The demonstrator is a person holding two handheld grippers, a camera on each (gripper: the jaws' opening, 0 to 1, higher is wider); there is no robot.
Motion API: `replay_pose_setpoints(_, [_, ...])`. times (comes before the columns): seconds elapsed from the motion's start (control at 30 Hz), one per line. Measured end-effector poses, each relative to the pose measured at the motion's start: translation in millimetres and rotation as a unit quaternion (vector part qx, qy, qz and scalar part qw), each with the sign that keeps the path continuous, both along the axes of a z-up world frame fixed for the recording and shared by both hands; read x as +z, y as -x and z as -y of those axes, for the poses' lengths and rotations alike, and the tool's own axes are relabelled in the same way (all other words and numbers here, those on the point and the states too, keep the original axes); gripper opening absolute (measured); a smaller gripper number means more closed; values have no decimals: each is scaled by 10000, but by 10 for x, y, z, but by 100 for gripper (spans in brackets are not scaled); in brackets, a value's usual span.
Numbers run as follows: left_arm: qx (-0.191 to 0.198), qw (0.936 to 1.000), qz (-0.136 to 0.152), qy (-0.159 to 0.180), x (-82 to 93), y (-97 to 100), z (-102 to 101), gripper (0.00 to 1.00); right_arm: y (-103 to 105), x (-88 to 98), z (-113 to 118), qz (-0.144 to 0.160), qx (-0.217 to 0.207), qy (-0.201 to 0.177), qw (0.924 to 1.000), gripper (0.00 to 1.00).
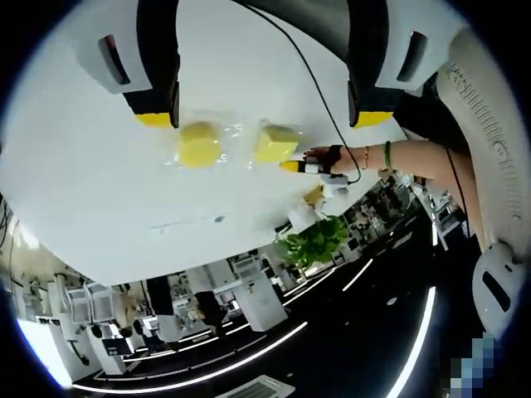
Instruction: Compare the silicone blocks by pressing each to a similar depth, holding the contact briefly, and releasing to observe deformation and rebound differences across the visible hardness samples.
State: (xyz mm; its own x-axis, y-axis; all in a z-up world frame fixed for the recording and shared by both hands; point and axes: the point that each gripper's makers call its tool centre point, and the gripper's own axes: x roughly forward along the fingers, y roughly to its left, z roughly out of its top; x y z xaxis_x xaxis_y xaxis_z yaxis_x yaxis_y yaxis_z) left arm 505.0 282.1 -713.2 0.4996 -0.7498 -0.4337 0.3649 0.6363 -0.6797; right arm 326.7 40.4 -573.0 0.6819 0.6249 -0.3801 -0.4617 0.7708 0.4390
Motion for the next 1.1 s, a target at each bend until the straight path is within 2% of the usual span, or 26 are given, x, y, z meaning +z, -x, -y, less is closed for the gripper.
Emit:
replay_pose_setpoints(0.1, [38,9996,156,-250,14,22,-43,1,-1,18,-1,38,5,-11,10000,78])
replay_pose_setpoints(0.3, [172,9961,508,-705,116,47,-187,15,36,32,-10,92,81,-8,9999,78])
replay_pose_setpoints(0.5, [175,9924,833,-886,335,196,-220,22,44,91,-19,253,130,-95,9996,77])
replay_pose_setpoints(0.57, [122,9904,973,-973,425,283,-203,27,45,107,-30,290,156,-114,9994,77])
replay_pose_setpoints(0.6, [-10,9884,1125,-1021,487,354,-171,29,45,132,-39,339,176,-147,9992,77])
replay_pose_setpoints(0.7, [-250,9857,1298,-1047,596,530,-85,32,55,184,-64,441,235,-192,9986,77])
replay_pose_setpoints(0.8, [-544,9775,1559,-1315,693,750,-2,35,79,231,-87,532,317,-241,9978,77])
replay_pose_setpoints(1.1, [-437,9699,2026,-1281,1090,1189,156,40,165,390,-186,851,674,-370,9934,76])
